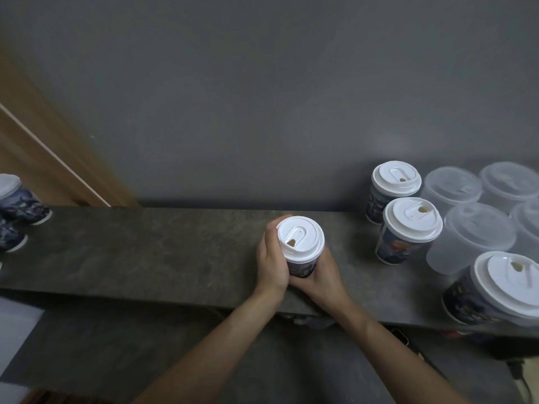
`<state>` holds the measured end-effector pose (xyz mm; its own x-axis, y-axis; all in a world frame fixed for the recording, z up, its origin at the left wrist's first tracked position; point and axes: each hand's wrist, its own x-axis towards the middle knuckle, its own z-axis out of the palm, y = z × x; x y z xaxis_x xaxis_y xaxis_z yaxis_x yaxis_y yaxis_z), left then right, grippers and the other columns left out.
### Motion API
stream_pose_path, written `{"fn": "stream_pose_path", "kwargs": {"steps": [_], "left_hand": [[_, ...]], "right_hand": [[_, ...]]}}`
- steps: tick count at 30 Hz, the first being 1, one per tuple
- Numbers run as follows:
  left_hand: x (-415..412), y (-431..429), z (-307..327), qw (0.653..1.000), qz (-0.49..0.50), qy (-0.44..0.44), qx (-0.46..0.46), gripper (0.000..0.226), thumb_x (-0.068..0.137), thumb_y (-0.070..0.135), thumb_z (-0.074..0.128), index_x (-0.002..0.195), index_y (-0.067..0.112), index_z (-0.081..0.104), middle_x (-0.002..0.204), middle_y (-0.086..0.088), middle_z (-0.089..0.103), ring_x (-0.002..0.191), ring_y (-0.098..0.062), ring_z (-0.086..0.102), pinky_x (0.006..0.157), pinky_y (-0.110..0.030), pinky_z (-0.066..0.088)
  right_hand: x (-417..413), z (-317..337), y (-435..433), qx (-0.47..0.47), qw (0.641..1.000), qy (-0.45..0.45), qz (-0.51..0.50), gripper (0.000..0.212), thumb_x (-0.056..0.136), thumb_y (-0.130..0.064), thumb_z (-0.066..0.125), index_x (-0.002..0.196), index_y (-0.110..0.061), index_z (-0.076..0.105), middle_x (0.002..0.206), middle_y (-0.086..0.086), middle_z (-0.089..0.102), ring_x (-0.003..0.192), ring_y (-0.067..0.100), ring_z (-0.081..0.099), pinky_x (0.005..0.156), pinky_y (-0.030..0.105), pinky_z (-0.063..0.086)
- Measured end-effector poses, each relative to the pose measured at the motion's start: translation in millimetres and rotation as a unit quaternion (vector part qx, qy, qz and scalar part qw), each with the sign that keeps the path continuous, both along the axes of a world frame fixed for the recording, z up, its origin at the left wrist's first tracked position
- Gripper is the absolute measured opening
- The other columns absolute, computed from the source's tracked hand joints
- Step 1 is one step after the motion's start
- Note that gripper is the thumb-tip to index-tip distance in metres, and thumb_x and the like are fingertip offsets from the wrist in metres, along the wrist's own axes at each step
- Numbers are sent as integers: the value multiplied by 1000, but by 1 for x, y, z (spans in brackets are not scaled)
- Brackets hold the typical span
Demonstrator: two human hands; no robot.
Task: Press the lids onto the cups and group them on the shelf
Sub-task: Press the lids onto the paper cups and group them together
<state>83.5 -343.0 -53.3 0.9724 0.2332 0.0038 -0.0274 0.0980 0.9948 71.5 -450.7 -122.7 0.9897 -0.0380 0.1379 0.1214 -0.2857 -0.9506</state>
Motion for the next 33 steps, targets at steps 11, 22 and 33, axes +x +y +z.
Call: {"fn": "stream_pose_path", "kwargs": {"steps": [11,22,33], "left_hand": [[9,6,7,999,-37,-3,5,39,101,0,37,96,6,75,94,4,78,93,-6,71,83,-19,51],[16,15,6,995,-82,34,-39,43,108,14,36,94,9,76,93,2,79,92,-9,72,83,-22,52],[22,14,7,993,-47,96,-46,44,106,18,45,77,19,78,78,8,77,76,-2,70,76,-21,52]], "right_hand": [[0,-1,1,2,1000,12,-26,101,54,-58,98,137,-24,50,134,-11,62,126,5,59,101,32,52],[2,-7,1,-26,999,8,-28,92,56,-55,99,130,-25,53,126,-8,63,118,4,62,96,35,55],[3,-8,2,-36,999,-8,-24,88,57,-50,100,128,-27,53,126,-7,62,118,-1,59,94,17,49]]}}
